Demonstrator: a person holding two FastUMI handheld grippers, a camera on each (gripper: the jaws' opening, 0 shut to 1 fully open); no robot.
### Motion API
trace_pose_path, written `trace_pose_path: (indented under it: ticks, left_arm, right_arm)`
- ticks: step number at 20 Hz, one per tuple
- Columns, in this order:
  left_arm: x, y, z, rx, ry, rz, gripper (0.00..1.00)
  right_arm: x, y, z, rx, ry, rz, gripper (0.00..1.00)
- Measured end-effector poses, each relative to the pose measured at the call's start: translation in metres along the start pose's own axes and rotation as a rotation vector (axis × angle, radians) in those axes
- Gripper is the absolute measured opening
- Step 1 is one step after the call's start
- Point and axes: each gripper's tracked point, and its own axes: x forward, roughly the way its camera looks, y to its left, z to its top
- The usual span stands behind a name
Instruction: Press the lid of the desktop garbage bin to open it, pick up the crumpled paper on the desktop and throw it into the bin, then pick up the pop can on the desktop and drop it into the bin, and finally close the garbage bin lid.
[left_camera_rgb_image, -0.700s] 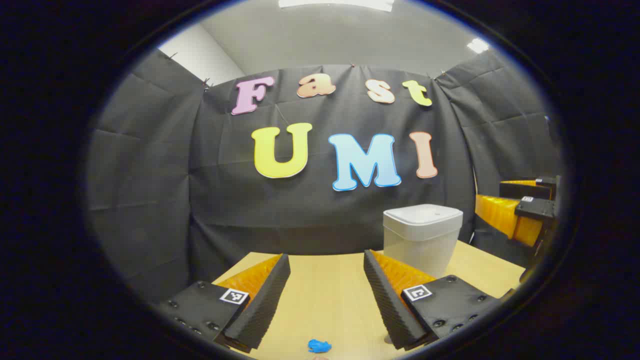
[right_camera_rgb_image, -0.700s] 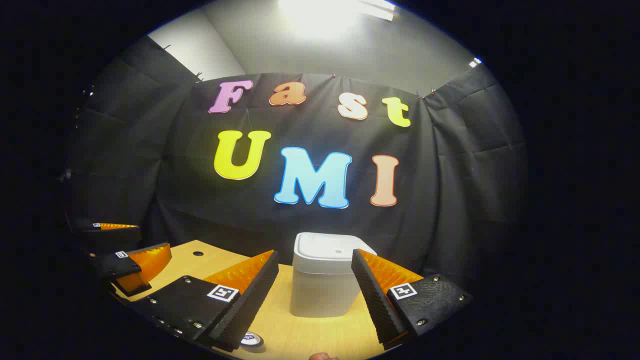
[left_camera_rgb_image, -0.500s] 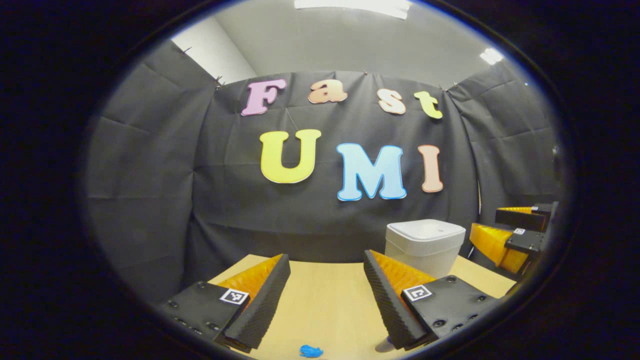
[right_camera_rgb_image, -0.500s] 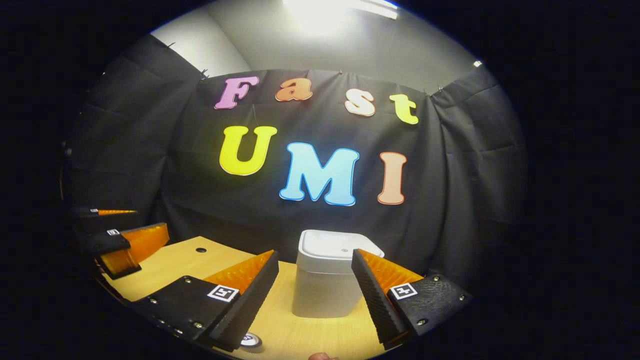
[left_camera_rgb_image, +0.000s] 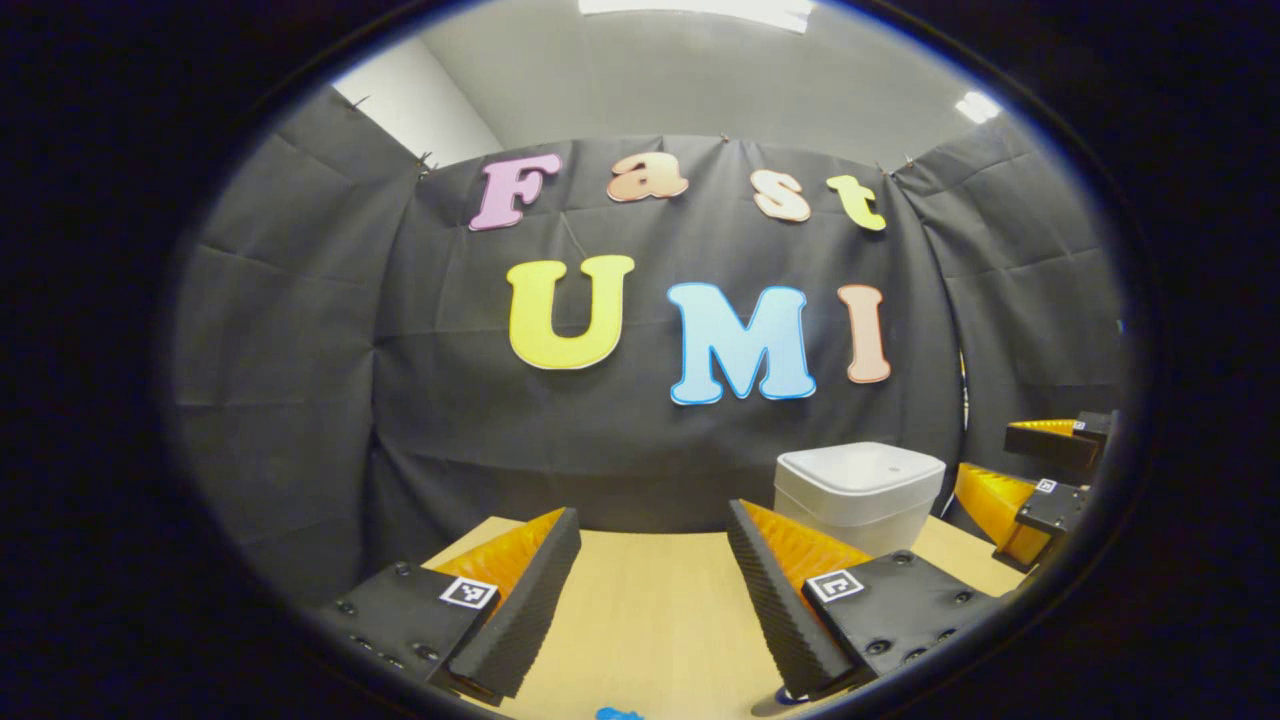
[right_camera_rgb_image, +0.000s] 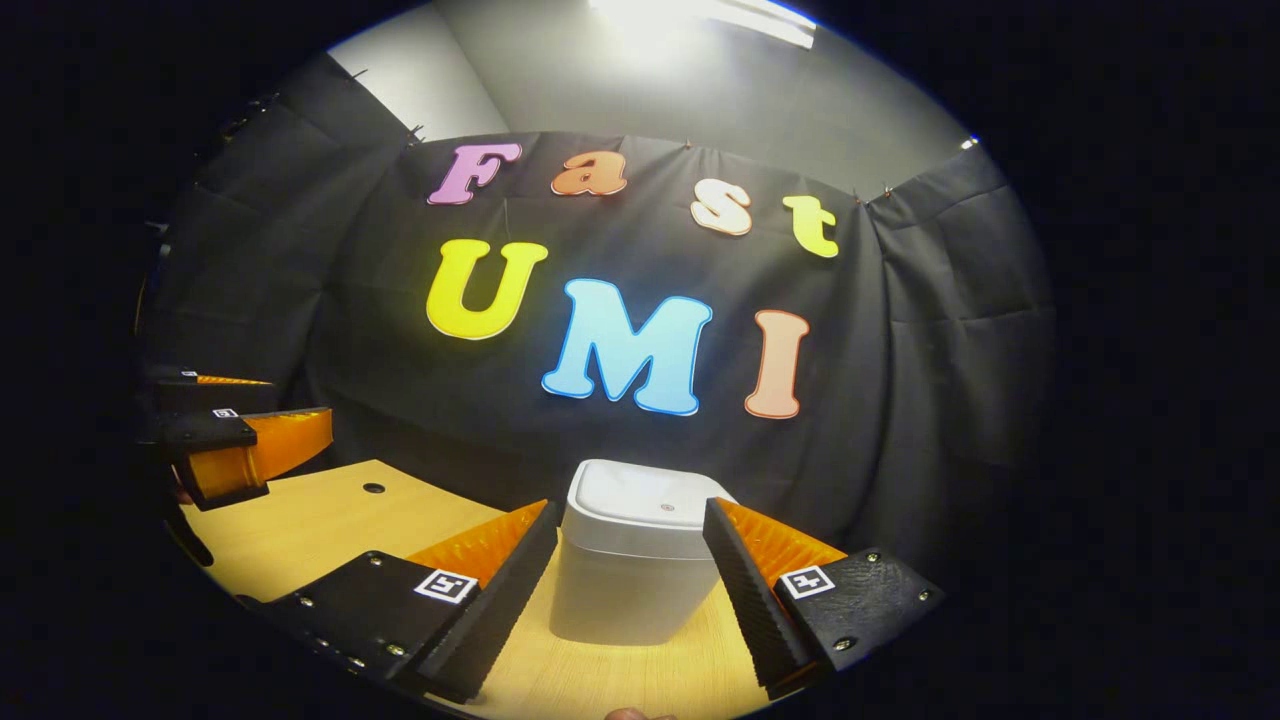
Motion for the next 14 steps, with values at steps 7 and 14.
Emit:
trace_pose_path:
  ticks: [7,14]
  left_arm:
    - [0.010,-0.006,-0.007,-0.006,0.012,-0.025,1.00]
    - [0.008,0.000,-0.009,0.004,0.015,-0.030,1.00]
  right_arm:
    - [0.016,-0.004,-0.003,0.010,0.007,-0.033,0.93]
    - [0.024,-0.004,-0.007,0.063,0.026,-0.042,0.63]
